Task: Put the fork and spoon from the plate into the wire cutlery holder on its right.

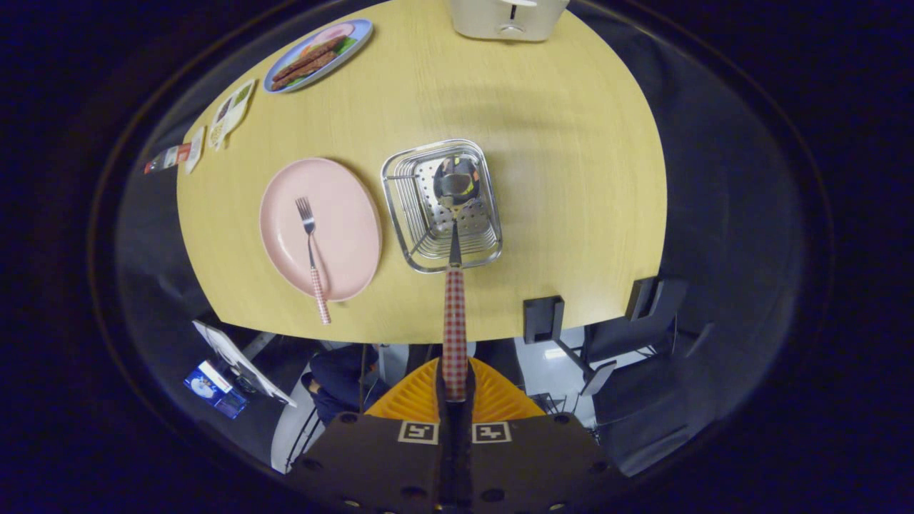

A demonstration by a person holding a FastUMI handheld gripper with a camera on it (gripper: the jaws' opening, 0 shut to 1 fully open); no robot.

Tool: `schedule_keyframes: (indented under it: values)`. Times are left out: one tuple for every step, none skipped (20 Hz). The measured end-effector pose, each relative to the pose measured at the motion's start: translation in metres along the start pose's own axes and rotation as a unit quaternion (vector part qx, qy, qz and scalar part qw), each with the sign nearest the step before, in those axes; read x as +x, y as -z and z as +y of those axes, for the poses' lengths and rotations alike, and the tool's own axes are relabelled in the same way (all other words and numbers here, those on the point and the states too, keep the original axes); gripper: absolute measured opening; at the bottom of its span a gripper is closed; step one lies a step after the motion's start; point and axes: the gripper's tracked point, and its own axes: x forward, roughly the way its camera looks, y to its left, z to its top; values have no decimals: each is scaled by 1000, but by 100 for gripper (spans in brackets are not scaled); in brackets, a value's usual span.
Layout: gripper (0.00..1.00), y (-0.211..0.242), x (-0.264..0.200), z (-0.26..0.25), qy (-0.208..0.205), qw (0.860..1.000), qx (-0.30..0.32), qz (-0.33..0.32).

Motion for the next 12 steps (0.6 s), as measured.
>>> schedule_keyframes:
  values:
    - [2, 0, 0, 1, -1, 1000, 1, 6]
    - [3, 0, 1, 0, -1, 1000, 1, 10]
    - [2, -1, 2, 1, -3, 1000, 2, 12]
    - [2, -3, 2, 1, -3, 1000, 4, 11]
    - [2, -6, 2, 1, 1, 1000, 5, 10]
    - [7, -10, -4, -2, 4, 1000, 6, 8]
    - [7, -12, -4, -3, 6, 1000, 5, 6]
    - [7, -15, -5, -3, 5, 1000, 3, 2]
    - [13, -16, -5, -2, 5, 1000, 4, -1]
    - [13, -19, -9, 0, 3, 1000, 4, -4]
    - [13, -19, -10, 0, 5, 1000, 1, -9]
    - [15, -20, -11, 3, 1, 1000, 1, -14]
